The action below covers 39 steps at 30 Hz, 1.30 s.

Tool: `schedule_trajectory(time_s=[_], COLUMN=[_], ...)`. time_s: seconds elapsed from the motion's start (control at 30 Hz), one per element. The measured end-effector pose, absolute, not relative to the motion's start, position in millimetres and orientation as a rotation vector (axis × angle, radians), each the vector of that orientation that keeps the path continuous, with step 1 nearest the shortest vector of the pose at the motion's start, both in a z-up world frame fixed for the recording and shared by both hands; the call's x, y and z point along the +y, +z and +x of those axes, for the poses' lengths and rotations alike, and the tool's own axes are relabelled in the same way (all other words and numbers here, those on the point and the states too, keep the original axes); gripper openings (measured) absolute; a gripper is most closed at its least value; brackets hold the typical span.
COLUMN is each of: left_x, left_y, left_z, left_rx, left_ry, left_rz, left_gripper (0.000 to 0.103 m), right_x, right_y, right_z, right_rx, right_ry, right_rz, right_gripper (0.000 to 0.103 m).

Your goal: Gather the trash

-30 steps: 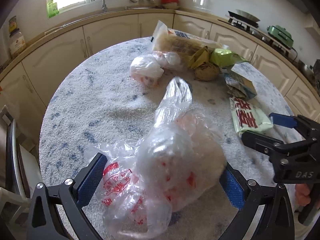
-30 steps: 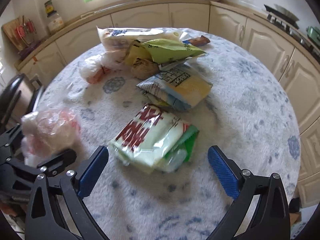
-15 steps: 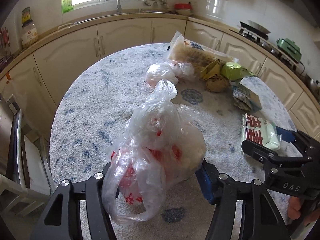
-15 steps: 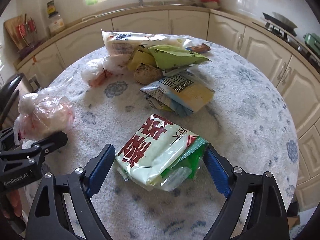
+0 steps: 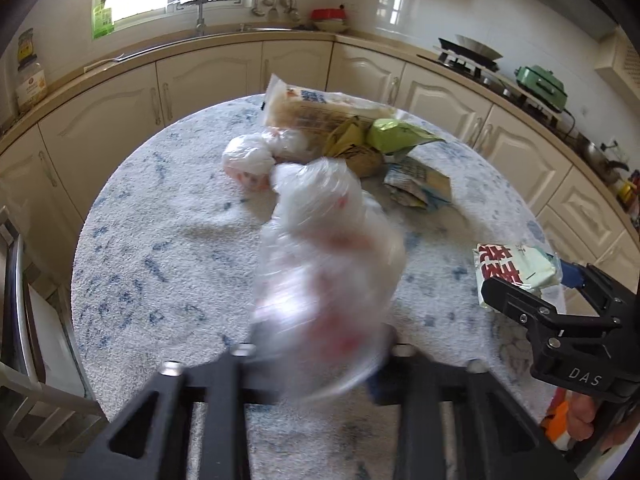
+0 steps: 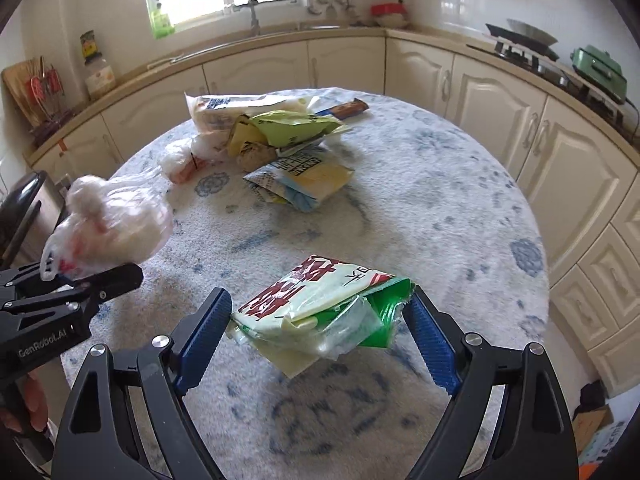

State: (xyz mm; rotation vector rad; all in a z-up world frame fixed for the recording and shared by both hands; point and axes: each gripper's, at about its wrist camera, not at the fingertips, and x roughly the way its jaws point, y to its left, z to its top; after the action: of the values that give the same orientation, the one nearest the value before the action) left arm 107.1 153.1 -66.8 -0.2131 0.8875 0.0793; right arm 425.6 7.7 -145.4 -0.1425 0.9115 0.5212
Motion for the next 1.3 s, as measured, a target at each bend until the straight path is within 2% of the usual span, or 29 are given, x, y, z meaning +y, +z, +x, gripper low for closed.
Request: schedule_trajectory(time_s=[0.5,0.67,1.2,1.23,1.3], left_x=[137.9,133.9,113.3,112.4,110.6], left_y=[-40.7,-33.7,15.4,15.4,8.9], left_z=[86.7,80.7,70.1,69.9,71.6], left_rx=[0.823,0.804,0.666,0.669,0.701], left_ry=[0.05,0.021,-0.037,-0.033,-0.006], left_rz=[-0.194,-0.19,-0.112,-0.097,-0.082], left_gripper=[0.009,0.004,0.0,0.002,0.021], right_x=[-33.1,-40.7,-70.9,-72.1,-74.5], right_y=[-138.0,-133.9,-127.2,-127.1,-127.1], right_z=[415.2,414.7,411.8,411.8,412.4], right_rx=[0.903,0.891,0.881,0.882,0.887], right_ry=[0.483,0.467,0.41,0.408,0.406], right_rz=[-0.056,-0.033,0.019,0.019,0.024], right_gripper=[0.087,0.087,0.087,0.087,0.087])
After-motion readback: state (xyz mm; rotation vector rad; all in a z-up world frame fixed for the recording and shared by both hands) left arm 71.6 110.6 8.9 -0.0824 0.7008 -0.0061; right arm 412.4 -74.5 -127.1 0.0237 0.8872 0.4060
